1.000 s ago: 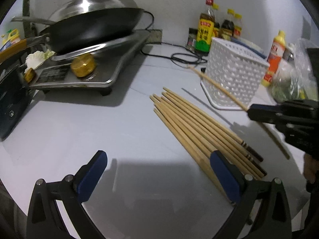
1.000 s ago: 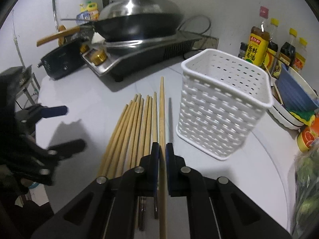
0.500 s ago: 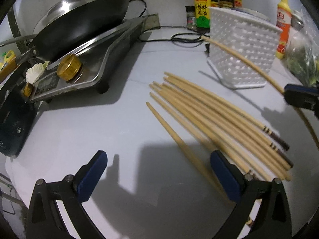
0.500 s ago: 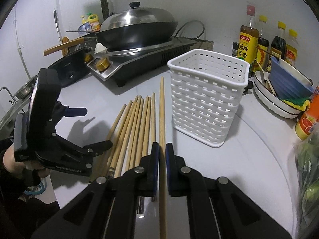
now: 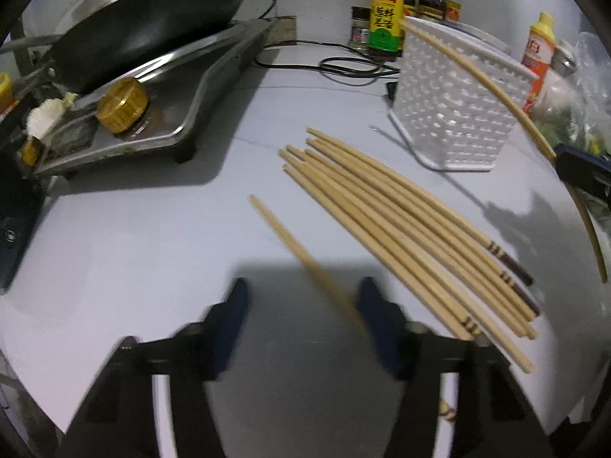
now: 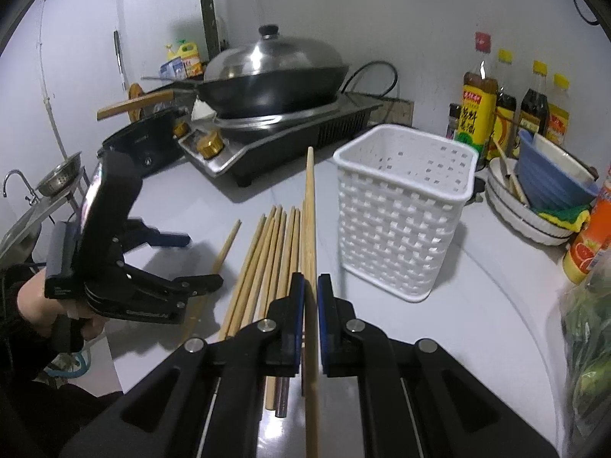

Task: Organize utensils
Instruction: 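Lift the chopstick upright with the right tool toward the white holder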

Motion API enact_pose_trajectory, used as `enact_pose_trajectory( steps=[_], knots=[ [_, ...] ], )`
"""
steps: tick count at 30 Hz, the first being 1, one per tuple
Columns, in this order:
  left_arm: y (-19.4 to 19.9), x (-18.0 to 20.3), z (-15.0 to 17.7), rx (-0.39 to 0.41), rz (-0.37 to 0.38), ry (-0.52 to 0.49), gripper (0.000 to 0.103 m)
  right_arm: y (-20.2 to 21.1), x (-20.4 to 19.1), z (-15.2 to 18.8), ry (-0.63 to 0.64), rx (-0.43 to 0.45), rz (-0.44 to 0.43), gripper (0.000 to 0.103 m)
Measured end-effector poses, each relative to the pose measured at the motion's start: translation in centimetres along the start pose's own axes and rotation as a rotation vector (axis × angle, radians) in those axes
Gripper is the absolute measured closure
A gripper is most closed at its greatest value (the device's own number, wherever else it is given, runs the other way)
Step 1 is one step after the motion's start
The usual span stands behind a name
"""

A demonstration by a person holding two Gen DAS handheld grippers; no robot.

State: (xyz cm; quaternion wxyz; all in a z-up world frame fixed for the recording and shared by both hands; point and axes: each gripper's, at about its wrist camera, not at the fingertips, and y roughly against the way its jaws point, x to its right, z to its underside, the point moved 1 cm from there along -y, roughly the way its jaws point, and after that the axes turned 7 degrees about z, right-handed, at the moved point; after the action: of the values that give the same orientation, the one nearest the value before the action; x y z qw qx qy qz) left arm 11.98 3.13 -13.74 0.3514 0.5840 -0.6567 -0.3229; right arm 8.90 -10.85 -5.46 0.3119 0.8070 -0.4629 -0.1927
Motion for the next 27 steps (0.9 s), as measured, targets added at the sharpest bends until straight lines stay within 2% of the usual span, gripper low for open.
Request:
enact_pose_trajectory(
  steps=[1, 3, 7, 12, 18, 27],
  knots=[
    [0.1, 0.2, 0.0, -0.002, 0.004, -0.003, 0.073, 0.3, 0.1, -0.1, -0.004, 0.009, 0.002, 0.097],
    [0.3, 0.6, 0.2, -0.009, 0.008, -0.014, 0.084, 1.2, 0.6, -0.6, -0.013, 0.033, 0.006, 0.097],
    [0.7, 1.2, 0.7, -0.014, 0.040, -0.016, 0.095, 2.7, 1.8, -1.8, -0.042, 0.085, -0.001, 0.097],
    [1.1, 0.7, 1.4, 0.005, 0.085, 0.032, 0.097, 3.9, 3.3, -3.9, -0.047, 0.130, 0.012, 0.097],
    [2.1, -0.1, 1.5, 0.052, 0.100, 0.067, 0.097, 4.1, 4.8, -7.1, -0.046, 0.174, 0.017, 0.097],
    [5.9, -2.5, -0.2, 0.191, 0.133, 0.104, 0.097, 2.3, 6.7, -12.6, -0.073, 0.206, 0.024, 0.097]
  ],
)
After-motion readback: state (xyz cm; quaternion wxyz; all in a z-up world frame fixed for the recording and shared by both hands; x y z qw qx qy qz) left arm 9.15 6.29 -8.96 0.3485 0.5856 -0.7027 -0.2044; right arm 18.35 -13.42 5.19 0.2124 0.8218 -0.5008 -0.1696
